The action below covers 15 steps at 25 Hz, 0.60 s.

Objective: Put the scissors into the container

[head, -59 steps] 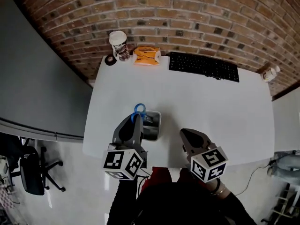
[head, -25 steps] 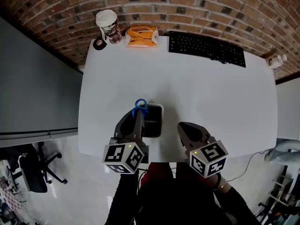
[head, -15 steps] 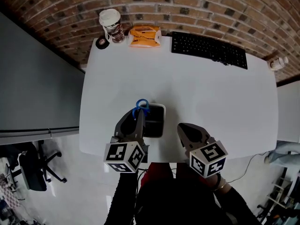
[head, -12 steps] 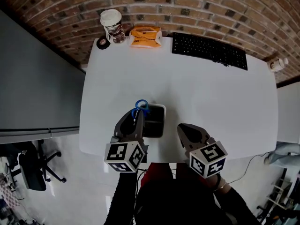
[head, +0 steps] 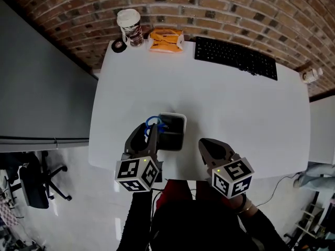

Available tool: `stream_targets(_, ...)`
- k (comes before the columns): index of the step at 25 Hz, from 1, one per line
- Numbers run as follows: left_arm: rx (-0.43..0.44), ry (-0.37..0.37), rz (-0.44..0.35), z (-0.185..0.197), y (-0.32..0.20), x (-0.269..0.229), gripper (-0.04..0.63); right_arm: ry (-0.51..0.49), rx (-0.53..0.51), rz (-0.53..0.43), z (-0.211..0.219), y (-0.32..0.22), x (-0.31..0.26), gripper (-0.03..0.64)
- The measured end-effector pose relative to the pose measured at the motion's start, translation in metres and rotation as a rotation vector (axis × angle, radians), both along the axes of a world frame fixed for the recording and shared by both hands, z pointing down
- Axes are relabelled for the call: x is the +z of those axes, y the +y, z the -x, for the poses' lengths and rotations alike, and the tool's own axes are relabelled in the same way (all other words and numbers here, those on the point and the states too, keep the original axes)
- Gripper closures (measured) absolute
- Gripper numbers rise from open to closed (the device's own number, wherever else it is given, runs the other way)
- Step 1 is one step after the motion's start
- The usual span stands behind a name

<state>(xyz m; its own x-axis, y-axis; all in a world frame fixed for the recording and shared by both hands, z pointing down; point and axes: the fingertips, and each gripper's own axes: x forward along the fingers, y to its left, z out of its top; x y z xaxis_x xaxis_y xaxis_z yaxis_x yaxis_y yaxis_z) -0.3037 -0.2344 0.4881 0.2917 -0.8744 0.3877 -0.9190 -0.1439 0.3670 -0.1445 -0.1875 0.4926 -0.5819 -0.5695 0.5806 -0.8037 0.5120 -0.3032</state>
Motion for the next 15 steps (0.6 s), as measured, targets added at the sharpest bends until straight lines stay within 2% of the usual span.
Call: stream_targets(15,-0.157,-0.051,-0.003,0.021,0.045,-0.007,0.462,-0.016,-0.101,-0.062,-0.004,0.008,-0.006,0.607)
